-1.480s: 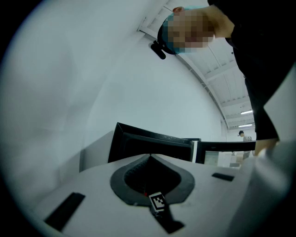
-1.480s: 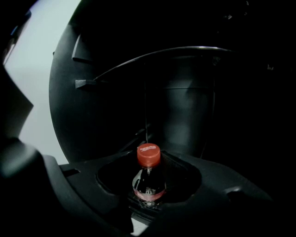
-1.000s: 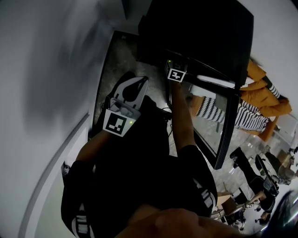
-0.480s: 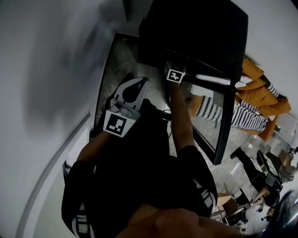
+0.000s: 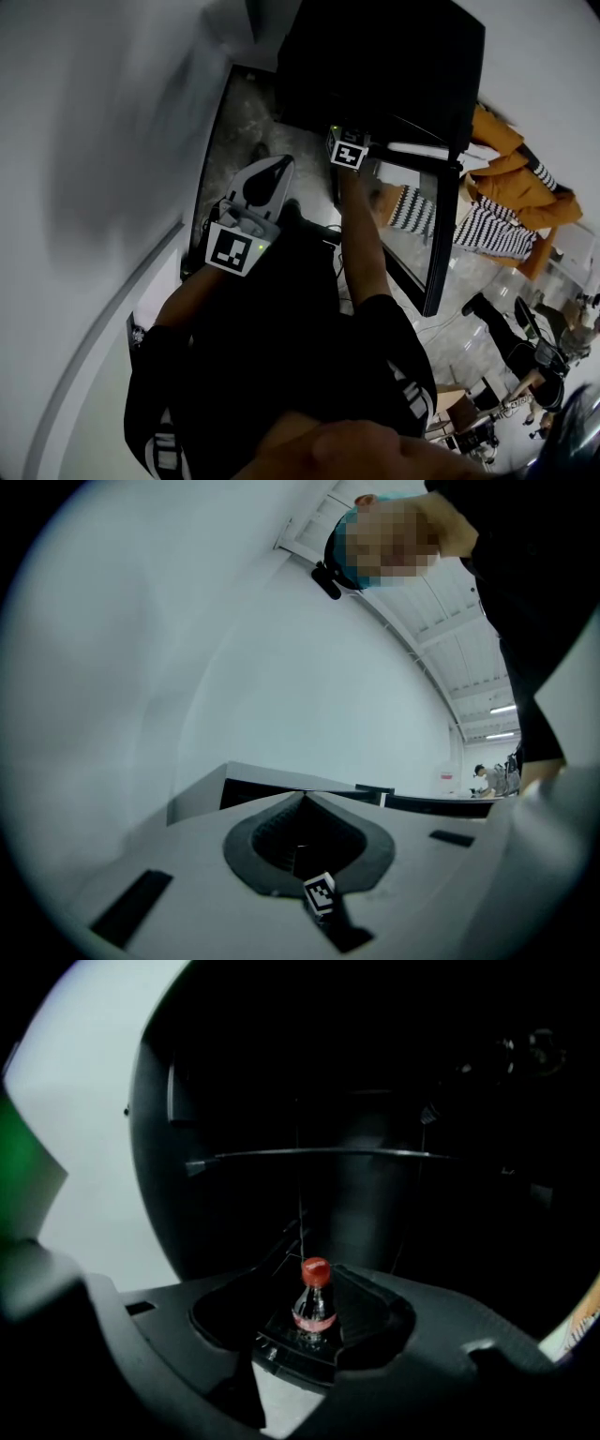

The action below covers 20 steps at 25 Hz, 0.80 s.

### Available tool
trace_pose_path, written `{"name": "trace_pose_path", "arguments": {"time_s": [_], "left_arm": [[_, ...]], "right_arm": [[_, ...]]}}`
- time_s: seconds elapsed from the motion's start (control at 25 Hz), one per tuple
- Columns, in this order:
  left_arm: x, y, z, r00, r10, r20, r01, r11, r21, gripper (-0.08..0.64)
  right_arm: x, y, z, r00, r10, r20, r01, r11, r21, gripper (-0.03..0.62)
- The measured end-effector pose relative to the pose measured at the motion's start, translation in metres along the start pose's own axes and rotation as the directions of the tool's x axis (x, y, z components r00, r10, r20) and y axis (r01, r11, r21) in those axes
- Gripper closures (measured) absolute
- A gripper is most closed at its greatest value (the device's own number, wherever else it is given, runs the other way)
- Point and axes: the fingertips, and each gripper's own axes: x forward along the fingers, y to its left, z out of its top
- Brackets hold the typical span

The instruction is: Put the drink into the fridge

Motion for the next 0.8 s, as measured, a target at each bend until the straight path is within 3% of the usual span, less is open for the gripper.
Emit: {"name": "trace_pose_path", "arguments": {"time_s": [0.32, 0.44, 0.8], "left_arm": [[-0.014, -0.024, 0.013, 1.0, 0.024, 0.014, -0.024, 1.0, -0.004, 0.555], [-0.025, -0.035, 0.017, 0.999, 0.036, 0.016, -0.036, 0.999, -0.008, 0.555], [-0.062, -0.079, 0.026, 0.996, 0.066, 0.052, -0.066, 0.998, -0.003, 0.555]], "right_arm": [[-0.031, -0.005, -0.009, 1.0, -0.023, -0.011, 0.023, 1.0, 0.004, 0.483], [-0.05, -0.002, -0.01, 0.999, -0.036, -0.013, 0.036, 0.999, 0.025, 0.545], [-0.119, 0.01, -0.012, 1.0, -0.016, -0.006, 0.016, 0.998, 0.067, 0.589]]}}
